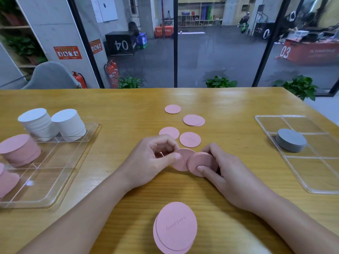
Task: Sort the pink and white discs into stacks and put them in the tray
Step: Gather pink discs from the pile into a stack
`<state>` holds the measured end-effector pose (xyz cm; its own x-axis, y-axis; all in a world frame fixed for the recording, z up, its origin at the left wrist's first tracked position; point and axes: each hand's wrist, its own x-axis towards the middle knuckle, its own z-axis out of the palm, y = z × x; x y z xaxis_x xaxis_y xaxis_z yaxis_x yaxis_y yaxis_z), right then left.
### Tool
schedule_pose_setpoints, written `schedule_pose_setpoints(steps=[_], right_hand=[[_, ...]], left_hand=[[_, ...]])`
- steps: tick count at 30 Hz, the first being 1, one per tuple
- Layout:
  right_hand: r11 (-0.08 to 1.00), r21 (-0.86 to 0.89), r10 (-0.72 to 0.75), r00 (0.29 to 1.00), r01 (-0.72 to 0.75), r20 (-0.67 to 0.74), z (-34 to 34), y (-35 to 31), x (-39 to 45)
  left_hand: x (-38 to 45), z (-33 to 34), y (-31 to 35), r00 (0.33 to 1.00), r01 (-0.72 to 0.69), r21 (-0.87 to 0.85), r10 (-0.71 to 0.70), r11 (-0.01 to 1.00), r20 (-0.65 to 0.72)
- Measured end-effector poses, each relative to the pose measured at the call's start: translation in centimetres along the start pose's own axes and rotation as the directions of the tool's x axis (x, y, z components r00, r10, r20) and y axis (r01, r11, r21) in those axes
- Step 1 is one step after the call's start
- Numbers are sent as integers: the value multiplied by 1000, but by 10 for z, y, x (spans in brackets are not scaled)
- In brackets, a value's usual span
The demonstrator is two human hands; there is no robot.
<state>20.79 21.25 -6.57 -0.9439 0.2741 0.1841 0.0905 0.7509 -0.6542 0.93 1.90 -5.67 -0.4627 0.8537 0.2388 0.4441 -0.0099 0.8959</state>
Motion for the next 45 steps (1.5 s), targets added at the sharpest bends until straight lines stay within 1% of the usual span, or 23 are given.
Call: schedule_pose_setpoints(steps=[4, 7, 9, 11, 13, 15, 16, 18, 19, 22, 25, 28, 31, 35, 40, 43, 45], right_hand=[[998, -46, -45, 999, 46, 28, 2, -2, 0], [992, -73, -98, 994, 101, 40, 3, -3, 0], [992, -72, -101, 994, 104, 41, 3, -2, 0], [992, -74, -99, 994, 102, 41, 3, 0, 1], [992, -78, -99, 994, 102, 39, 3, 1, 1], [993, -75, -91, 995, 94, 44, 3, 0, 1], [993, -72, -87, 995, 91, 48, 3, -1, 1], [993, -72, -88, 995, 91, 50, 2, -1, 1], [993, -72, -86, 995, 90, 49, 2, -1, 1], [994, -67, -77, 996, 80, 44, 2, -2, 1], [996, -57, -68, 997, 71, 46, 2, -1, 1], [996, -52, -68, 997, 70, 43, 2, -2, 1], [996, -55, -73, 997, 75, 41, 2, -2, 1], [996, -55, -67, 997, 69, 42, 1, -3, 1], [996, -58, -62, 997, 65, 41, 3, -1, 0], [998, -42, -54, 998, 55, 22, 3, 0, 1], [998, -29, -49, 999, 49, -5, 3, 2, 1]], left_hand=[[-2, 6, 1, 993, 0, -23, 3, 1000, 117], [-2, 10, 1, 989, -37, -3, 37, 999, 144], [-3, 9, 2, 988, -48, 18, 45, 999, 145], [-1, 4, 1, 995, -57, 83, 49, 995, 92], [1, -5, -4, 997, -51, 263, 62, 963, -35], [4, -17, -11, 989, 32, 421, 33, 906, -146], [5, -23, -14, 985, 98, 480, -17, 872, -170], [5, -29, -18, 975, 213, 551, -143, 807, -167], [4, -29, -20, 970, 242, 572, -187, 783, -155], [3, -24, -19, 967, 255, 601, -217, 758, -137], [3, -22, -16, 962, 273, 589, -231, 761, -147], [3, -23, -12, 955, 296, 540, -237, 788, -177], [6, -23, -11, 948, 296, 412, -213, 862, -237], [9, -21, -9, 945, 239, 291, -154, 926, -288], [6, -19, -5, 968, 139, 172, -97, 975, -229], [6, -15, -4, 991, 60, 97, -47, 993, -128], [5, -12, -4, 998, 22, 76, -17, 997, -66]])
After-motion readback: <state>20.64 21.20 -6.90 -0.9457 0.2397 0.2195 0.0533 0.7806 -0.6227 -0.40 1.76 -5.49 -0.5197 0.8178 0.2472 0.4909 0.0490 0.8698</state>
